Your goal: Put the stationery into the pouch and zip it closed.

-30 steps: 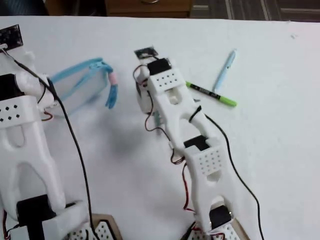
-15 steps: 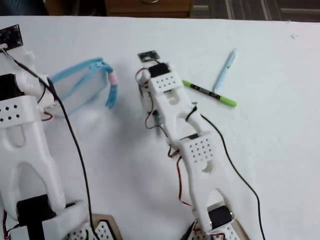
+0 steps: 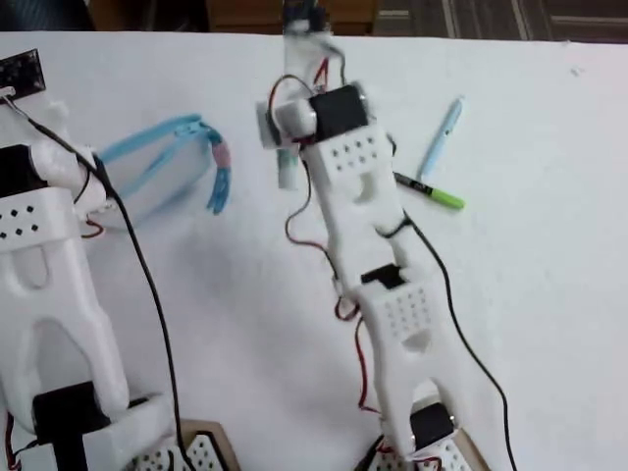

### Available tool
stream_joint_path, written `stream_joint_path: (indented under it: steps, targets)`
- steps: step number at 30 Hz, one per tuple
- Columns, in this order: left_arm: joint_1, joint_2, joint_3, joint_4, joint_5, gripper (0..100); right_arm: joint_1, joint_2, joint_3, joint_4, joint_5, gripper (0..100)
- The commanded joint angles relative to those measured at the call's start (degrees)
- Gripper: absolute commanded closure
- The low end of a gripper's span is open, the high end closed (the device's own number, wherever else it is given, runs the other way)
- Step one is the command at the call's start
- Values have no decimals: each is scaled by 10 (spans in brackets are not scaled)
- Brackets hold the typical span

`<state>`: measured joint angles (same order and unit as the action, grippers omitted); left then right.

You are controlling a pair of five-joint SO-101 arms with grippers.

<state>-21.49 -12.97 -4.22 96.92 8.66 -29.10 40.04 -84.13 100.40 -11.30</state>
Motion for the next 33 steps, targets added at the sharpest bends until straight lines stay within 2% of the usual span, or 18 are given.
stream_joint_path:
  steps: [1,11,20,26,33]
  targets:
    - [-4,-2,-9,4,3,976,-43,-87,-63,-22,-40,981]
    - [-4,-2,-9,4,3,976,-190,-78,-113,-176,-58,981]
    - [-4,-2,-9,4,3,976,-182,33,-114,-240,-55,981]
    - [-4,-2,-9,4,3,976,-136,87,-115,-237,-57,981]
    - [-4,-2,-9,4,3,976,-134,86,-115,-221,-57,981]
